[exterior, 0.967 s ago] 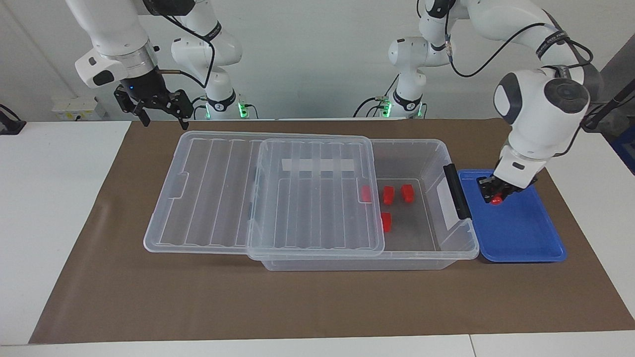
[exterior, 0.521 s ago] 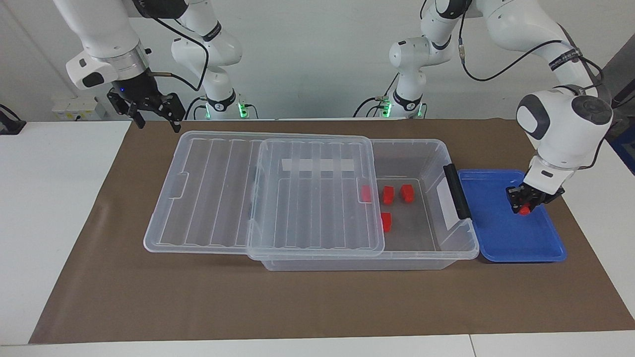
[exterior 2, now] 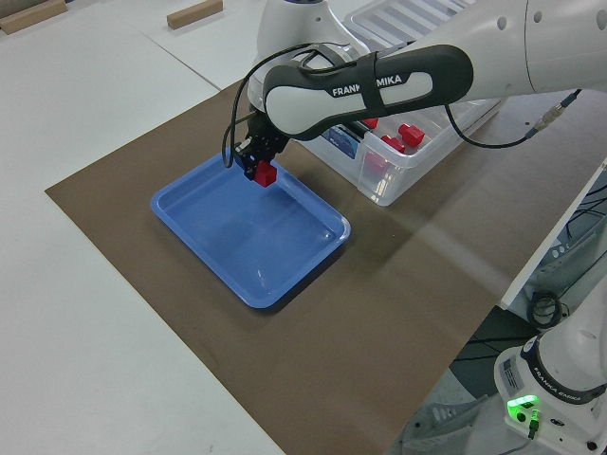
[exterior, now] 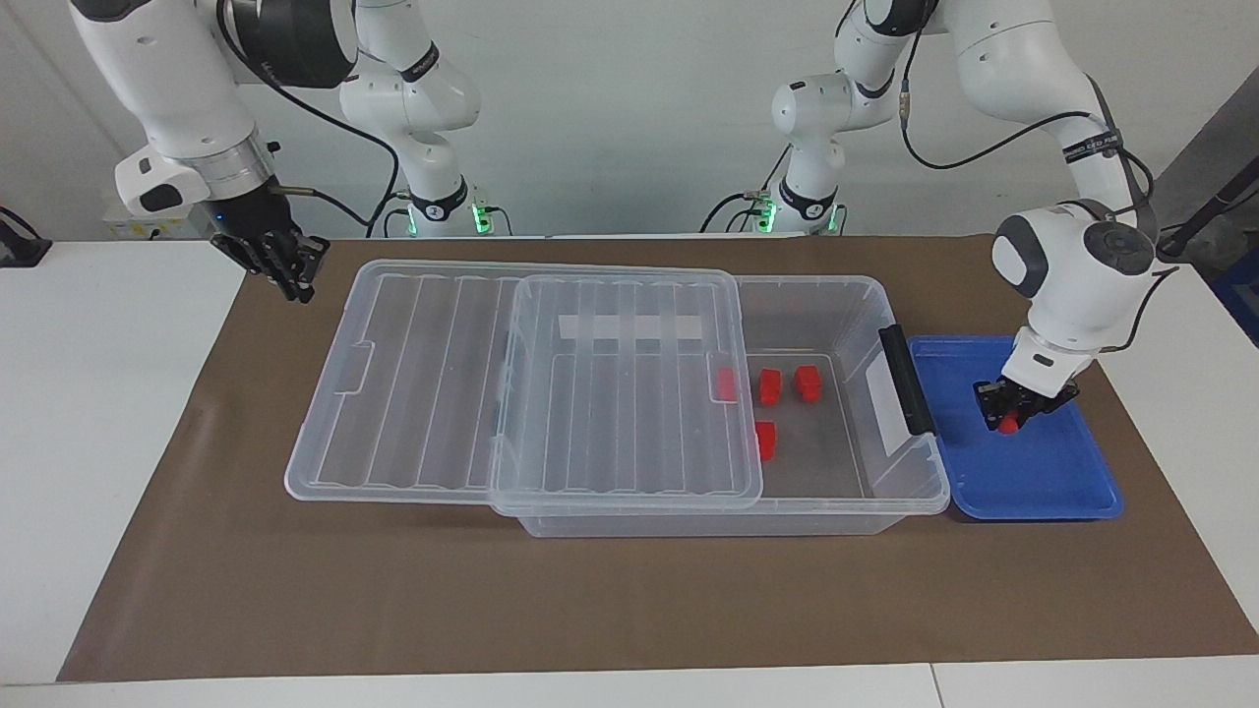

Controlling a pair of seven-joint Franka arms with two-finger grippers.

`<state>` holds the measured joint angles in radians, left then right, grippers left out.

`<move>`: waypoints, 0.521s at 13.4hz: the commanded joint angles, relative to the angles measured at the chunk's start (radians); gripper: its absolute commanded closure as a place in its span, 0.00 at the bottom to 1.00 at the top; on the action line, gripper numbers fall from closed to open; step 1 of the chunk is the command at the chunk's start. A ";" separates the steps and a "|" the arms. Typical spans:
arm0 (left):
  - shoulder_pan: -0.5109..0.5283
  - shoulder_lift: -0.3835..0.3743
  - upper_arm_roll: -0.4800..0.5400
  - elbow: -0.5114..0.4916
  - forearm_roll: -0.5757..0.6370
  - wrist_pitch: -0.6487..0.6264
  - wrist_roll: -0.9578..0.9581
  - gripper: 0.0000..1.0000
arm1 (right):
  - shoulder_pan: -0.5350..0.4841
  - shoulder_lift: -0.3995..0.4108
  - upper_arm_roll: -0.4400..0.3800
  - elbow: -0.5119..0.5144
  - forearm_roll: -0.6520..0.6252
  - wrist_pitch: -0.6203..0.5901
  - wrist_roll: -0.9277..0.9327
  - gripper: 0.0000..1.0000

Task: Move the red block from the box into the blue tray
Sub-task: 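Lift the red block and carry it over the blue tray, then lower the red block into the blue tray while the right gripper pushes the lid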

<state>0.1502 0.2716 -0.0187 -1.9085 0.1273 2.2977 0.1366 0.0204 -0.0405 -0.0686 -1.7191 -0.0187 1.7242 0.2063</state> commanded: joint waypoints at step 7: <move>0.014 0.017 -0.010 -0.105 -0.098 0.101 0.127 1.00 | -0.005 0.069 -0.039 -0.117 0.000 0.260 -0.039 1.00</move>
<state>0.1702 0.2970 -0.0226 -1.9662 0.0614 2.3471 0.2401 0.0195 -0.0057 -0.0980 -1.8262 -0.0187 1.9270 0.1981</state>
